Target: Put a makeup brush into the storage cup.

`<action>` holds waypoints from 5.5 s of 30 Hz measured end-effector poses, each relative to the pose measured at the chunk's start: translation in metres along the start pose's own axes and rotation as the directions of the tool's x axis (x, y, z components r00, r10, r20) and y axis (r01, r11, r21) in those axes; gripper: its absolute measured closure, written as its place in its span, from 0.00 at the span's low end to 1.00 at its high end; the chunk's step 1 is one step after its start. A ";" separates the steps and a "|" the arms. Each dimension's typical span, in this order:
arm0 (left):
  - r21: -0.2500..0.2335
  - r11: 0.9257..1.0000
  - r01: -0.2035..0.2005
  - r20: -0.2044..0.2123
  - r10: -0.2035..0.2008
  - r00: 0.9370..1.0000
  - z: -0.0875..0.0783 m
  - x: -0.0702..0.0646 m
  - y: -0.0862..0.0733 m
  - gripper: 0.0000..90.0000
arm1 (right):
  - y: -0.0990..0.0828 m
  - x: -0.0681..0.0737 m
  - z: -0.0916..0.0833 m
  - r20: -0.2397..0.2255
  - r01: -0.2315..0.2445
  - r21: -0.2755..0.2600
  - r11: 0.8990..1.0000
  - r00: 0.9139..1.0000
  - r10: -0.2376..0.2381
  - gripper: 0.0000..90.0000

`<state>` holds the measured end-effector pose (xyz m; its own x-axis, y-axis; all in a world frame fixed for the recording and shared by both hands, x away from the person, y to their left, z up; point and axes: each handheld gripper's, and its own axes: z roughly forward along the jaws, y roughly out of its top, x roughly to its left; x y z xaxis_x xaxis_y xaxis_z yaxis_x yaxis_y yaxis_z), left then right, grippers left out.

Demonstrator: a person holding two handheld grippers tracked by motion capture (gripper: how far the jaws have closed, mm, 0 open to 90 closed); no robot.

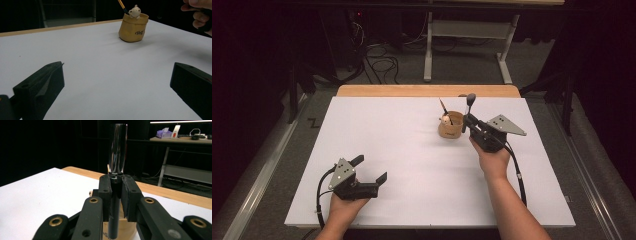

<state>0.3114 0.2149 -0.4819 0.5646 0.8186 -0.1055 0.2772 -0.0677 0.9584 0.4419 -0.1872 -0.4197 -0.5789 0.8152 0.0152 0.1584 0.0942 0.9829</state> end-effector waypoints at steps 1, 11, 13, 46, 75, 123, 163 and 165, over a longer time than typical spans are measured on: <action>0.002 1.000 -0.001 0.000 0.001 1.000 0.000 0.000 0.000 0.00 | 0.001 0.000 0.002 -0.001 -0.004 0.001 1.000 1.000 0.004 0.89; -0.006 1.000 0.003 -0.003 -0.003 1.000 -0.002 0.000 0.000 0.00 | 0.007 -0.002 0.016 0.010 -0.008 -0.001 1.000 1.000 0.008 0.89; -0.007 1.000 0.004 -0.003 -0.005 1.000 -0.002 0.001 0.000 0.00 | 0.009 -0.002 0.018 0.014 -0.010 0.000 1.000 1.000 0.010 0.89; -0.010 1.000 0.007 -0.003 -0.007 1.000 -0.006 0.000 -0.001 0.00 | 0.001 -0.004 0.048 0.044 -0.012 0.052 0.999 0.999 0.010 0.89; -0.019 1.000 0.013 -0.005 -0.013 1.000 -0.008 0.001 0.000 0.01 | -0.021 -0.003 0.060 0.054 -0.014 0.144 0.989 0.999 0.006 0.89; 0.006 1.000 0.003 0.001 -0.003 1.000 -0.002 -0.002 0.000 0.01 | -0.032 -0.004 0.016 0.026 -0.004 0.181 0.983 1.000 -0.001 0.51; 0.030 0.999 -0.026 0.018 0.025 1.000 -0.001 -0.002 -0.001 0.00 | -0.044 0.004 -0.071 -0.032 0.009 0.149 0.989 0.999 -0.004 0.00; 0.029 0.999 -0.023 0.017 0.023 1.000 -0.001 -0.001 -0.001 0.00 | -0.045 0.003 -0.078 -0.037 0.002 0.146 0.989 0.999 0.003 0.00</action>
<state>0.3094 0.2147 -0.4821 0.5838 0.8071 -0.0882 0.2864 -0.1031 0.9525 0.3707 -0.2335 -0.4494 -0.6073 0.7941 0.0248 0.2721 0.1785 0.9456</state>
